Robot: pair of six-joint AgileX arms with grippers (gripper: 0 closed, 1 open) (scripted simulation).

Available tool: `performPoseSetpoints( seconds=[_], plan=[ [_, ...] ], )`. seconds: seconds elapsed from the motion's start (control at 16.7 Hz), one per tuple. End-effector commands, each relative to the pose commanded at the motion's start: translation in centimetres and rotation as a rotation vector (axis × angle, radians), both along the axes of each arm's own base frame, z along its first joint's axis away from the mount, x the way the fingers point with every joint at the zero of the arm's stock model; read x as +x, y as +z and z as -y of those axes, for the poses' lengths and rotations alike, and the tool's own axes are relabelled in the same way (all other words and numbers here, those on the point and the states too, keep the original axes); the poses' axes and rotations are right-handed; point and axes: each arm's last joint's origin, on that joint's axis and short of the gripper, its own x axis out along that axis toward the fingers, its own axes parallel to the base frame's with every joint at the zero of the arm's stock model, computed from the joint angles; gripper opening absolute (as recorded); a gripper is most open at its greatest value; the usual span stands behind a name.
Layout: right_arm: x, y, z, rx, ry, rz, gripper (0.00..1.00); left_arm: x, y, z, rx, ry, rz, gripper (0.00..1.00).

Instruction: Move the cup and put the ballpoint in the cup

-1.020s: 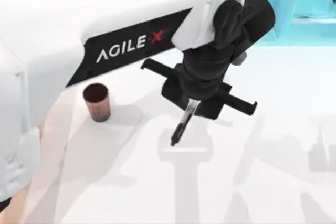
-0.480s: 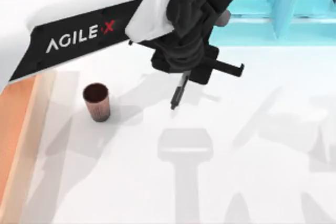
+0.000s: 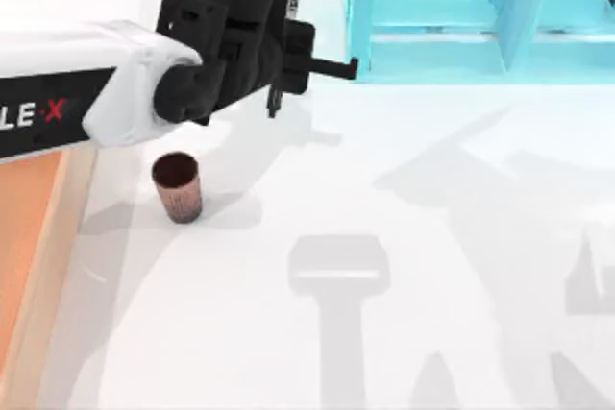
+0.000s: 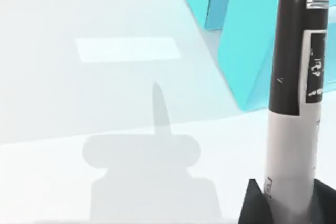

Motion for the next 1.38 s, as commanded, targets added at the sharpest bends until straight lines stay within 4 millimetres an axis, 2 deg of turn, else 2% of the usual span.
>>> performPoseSetpoints(
  seconds=[0.24,0.48,0.66,0.96,1.38],
  plan=[
    [0.0,0.0,0.0,0.0,0.0,0.0,1.0,-2.6,-1.6,-4.8,-0.065,0.028,0.222,0.0],
    [0.0,0.0,0.0,0.0,0.0,0.0,1.0,-7.2,-2.5,-8.9,-0.111,0.04,0.417,0.0],
    [0.0,0.0,0.0,0.0,0.0,0.0,1.0,-10.5,-2.8,-10.9,-0.145,0.036,0.544,0.0],
    [0.0,0.0,0.0,0.0,0.0,0.0,1.0,-14.2,-2.6,-12.6,-0.198,0.022,0.703,0.0],
    [0.0,0.0,0.0,0.0,0.0,0.0,1.0,-14.3,-2.6,-12.6,-0.203,0.018,0.715,0.0]
  ],
)
